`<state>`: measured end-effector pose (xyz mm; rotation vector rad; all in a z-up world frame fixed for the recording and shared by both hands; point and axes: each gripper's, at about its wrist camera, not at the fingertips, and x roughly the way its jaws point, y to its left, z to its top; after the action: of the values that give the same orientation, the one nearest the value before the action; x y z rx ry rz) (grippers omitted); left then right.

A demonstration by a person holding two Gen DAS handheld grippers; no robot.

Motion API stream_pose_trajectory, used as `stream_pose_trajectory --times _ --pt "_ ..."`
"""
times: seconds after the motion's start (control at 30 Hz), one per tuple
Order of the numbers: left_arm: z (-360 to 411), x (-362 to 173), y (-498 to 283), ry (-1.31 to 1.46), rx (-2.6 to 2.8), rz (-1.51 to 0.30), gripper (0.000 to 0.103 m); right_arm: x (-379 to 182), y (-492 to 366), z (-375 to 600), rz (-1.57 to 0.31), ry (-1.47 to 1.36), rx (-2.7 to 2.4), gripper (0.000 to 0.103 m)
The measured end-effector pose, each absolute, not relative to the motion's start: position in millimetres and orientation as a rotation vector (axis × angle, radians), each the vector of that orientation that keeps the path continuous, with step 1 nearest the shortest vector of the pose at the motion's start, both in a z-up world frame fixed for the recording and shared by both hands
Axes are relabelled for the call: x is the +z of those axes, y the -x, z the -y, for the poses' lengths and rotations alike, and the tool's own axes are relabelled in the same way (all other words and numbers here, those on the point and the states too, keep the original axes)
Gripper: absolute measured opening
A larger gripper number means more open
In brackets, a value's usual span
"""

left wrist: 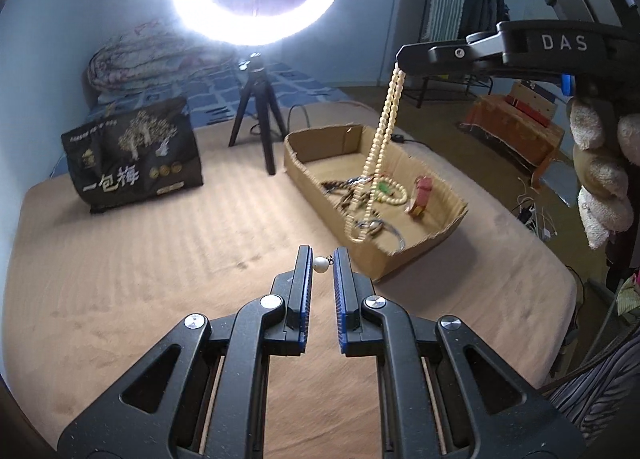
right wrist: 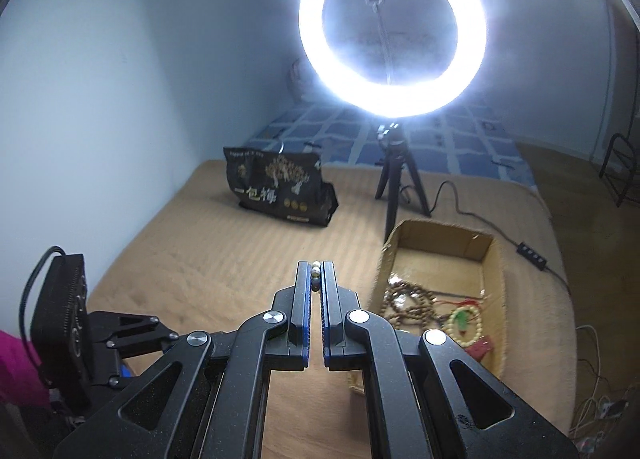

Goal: Organize jewelry
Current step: 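Lift and carry the earring and pearl necklace over the box with both tools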

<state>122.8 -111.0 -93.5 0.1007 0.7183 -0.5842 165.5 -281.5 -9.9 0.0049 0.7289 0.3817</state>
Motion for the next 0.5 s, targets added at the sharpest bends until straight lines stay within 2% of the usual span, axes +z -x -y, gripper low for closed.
stream_pose_trajectory --times 0.5 --pt "170.9 -82.1 -144.8 -0.119 -0.635 -0.690 0.009 6.0 -177.0 336.6 -0.680 -0.009 0.277 0.003"
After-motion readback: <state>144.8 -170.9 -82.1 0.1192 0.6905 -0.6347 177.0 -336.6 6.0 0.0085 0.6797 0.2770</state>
